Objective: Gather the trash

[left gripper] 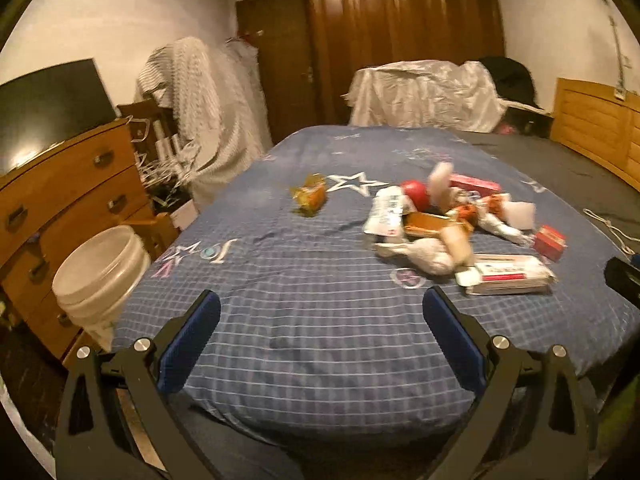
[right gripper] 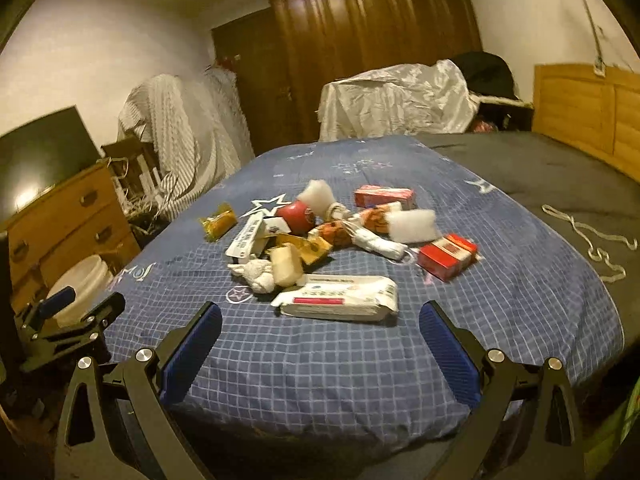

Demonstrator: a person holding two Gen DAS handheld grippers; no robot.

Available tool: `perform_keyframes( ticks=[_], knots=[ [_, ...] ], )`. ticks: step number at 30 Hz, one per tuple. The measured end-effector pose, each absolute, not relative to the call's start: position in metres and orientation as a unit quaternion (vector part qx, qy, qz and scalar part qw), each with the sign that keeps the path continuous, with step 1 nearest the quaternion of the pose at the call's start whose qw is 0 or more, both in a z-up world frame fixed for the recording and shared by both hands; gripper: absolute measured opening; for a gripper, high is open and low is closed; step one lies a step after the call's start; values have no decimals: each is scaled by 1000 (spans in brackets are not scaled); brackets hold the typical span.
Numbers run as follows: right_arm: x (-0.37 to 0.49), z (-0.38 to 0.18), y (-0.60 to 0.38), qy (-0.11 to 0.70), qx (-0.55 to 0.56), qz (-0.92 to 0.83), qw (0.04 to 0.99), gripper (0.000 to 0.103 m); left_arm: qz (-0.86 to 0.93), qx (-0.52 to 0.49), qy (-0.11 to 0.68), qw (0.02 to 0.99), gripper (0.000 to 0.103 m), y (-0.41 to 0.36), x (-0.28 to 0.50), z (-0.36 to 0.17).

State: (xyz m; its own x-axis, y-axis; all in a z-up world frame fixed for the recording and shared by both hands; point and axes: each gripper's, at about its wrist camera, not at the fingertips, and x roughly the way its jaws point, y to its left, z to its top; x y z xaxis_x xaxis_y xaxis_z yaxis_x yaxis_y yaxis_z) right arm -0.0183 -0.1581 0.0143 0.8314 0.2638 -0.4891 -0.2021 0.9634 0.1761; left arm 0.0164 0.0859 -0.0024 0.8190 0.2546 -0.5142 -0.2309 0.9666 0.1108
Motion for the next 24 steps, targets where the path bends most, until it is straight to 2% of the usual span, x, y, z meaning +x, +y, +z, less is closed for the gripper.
perform_keyframes(
  ticks=[8,24],
  knots=[
    [-19,24,-123,245,12,122,962,99,164,1,271,948,98,114,22,-3],
    [-13,0,-135,276,36,119,953,99,161,20,295,942,98,103,29,-17]
  ],
)
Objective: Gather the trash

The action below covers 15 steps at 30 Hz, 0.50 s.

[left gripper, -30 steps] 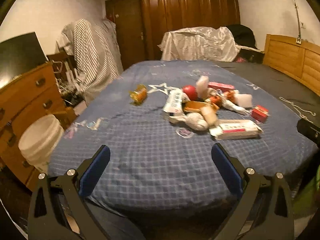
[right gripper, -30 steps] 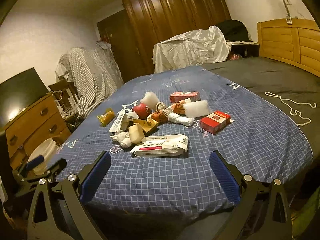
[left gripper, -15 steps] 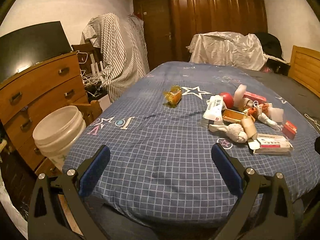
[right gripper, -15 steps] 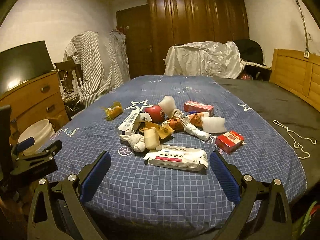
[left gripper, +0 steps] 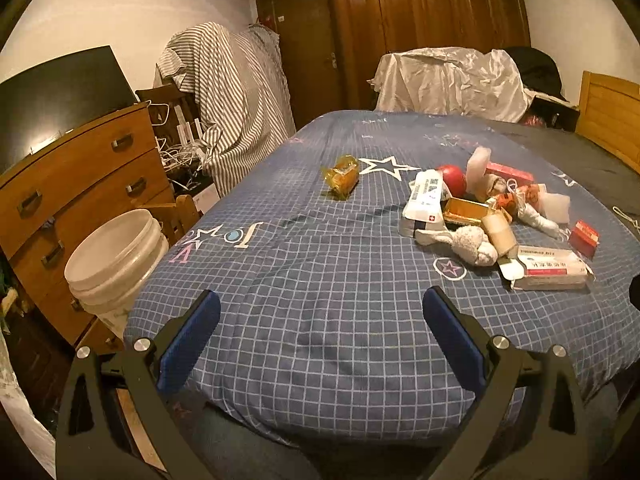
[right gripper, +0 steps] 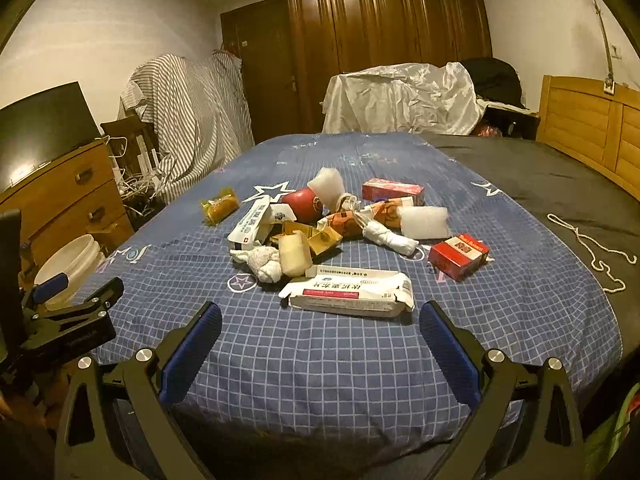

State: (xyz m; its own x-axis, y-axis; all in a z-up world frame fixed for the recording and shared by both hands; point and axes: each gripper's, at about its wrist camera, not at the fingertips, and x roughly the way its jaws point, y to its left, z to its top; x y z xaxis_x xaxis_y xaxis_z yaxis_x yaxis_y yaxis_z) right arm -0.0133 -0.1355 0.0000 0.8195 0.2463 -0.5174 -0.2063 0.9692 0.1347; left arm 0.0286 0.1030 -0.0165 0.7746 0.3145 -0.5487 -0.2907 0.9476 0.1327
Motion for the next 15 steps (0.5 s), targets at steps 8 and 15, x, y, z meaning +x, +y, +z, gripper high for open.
perform_keyframes(
  ticks=[8,15],
  knots=[
    [-11,-4,-136,285,40,119,950,99,160,22,298,941,98,101,28,-20],
    [-6,-9,-131,293,36,120,948,99,164,19,306,938,98,105,30,-23]
  ],
)
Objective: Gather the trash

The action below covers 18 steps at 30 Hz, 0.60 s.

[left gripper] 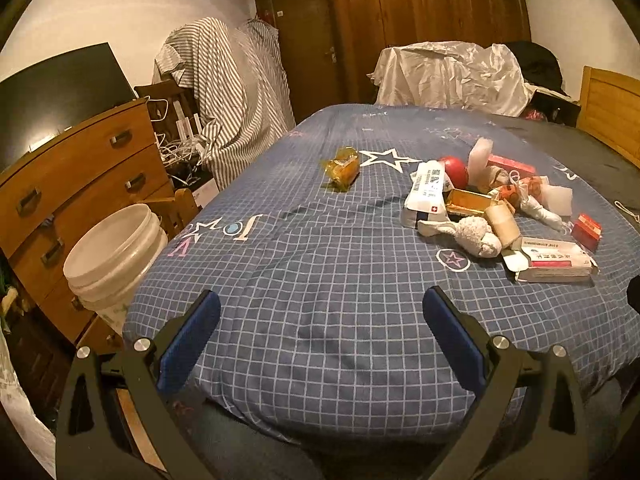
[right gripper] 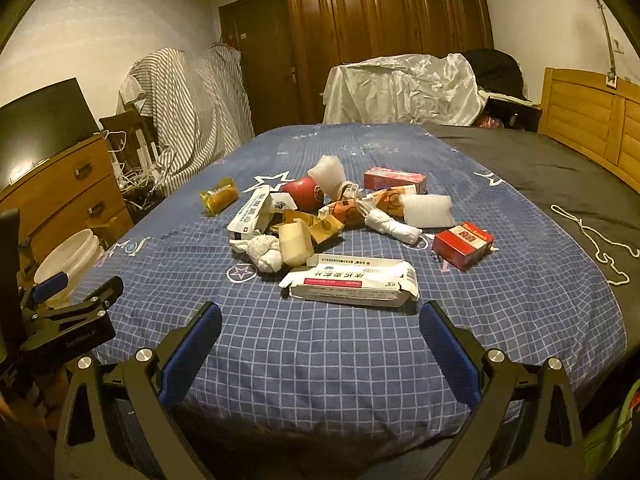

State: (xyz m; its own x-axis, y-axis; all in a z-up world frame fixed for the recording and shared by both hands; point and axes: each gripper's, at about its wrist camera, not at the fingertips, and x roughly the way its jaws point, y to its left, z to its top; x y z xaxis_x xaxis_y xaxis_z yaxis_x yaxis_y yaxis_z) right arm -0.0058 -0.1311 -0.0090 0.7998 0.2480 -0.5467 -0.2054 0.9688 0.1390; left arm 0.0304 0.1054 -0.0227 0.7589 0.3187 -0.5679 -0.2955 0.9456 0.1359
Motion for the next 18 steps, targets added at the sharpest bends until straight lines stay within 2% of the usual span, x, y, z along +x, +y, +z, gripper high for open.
perform_keyframes(
  ticks=[18],
  knots=[
    [-3,-15,-127,298,37,119,946,99,164,18,306,938,98,107,31,-23]
  ],
)
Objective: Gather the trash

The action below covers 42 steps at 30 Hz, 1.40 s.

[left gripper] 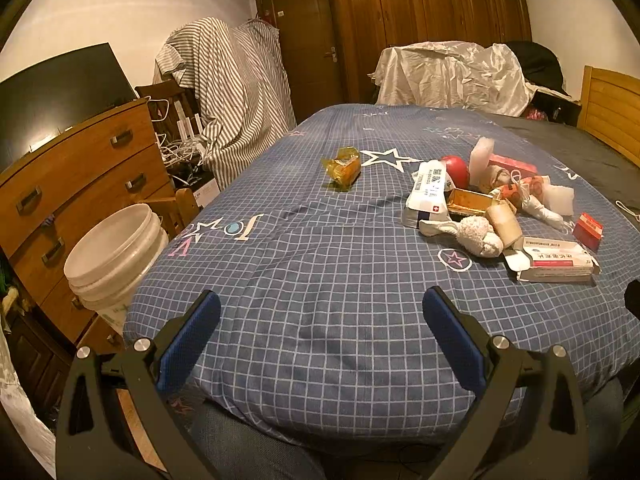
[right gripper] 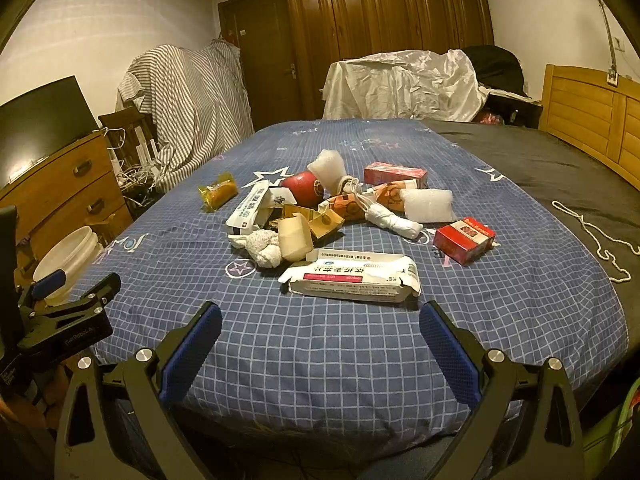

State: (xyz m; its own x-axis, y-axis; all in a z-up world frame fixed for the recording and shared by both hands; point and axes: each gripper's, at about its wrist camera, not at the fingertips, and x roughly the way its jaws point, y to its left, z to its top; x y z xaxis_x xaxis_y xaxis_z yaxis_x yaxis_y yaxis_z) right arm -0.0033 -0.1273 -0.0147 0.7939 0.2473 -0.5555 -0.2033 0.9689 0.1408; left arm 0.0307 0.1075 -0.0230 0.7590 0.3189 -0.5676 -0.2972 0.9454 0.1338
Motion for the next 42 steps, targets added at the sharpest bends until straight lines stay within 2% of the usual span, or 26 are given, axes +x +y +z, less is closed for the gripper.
perform_keyframes(
  ticks=[17,25,29,34,37,42],
  knots=[
    [5,-24,-133,312,41,117,942,99,167,28,312,935,98,104,36,-30],
    [40,-45,-150,327,13,113,938,99,167,35,335,927,98,100,51,-42],
    [69,-59,-148,341,-40,145,928,99,164,37,353,920,98,100,60,-49],
    [114,-80,-126,369,-175,199,891,99,163,34,368,915,98,104,72,-55],
    [133,-87,-112,356,-249,224,872,99,156,26,375,913,98,109,80,-57],
    [166,-93,-111,371,-244,265,856,99,114,1,364,924,98,121,115,-41]
  ],
)
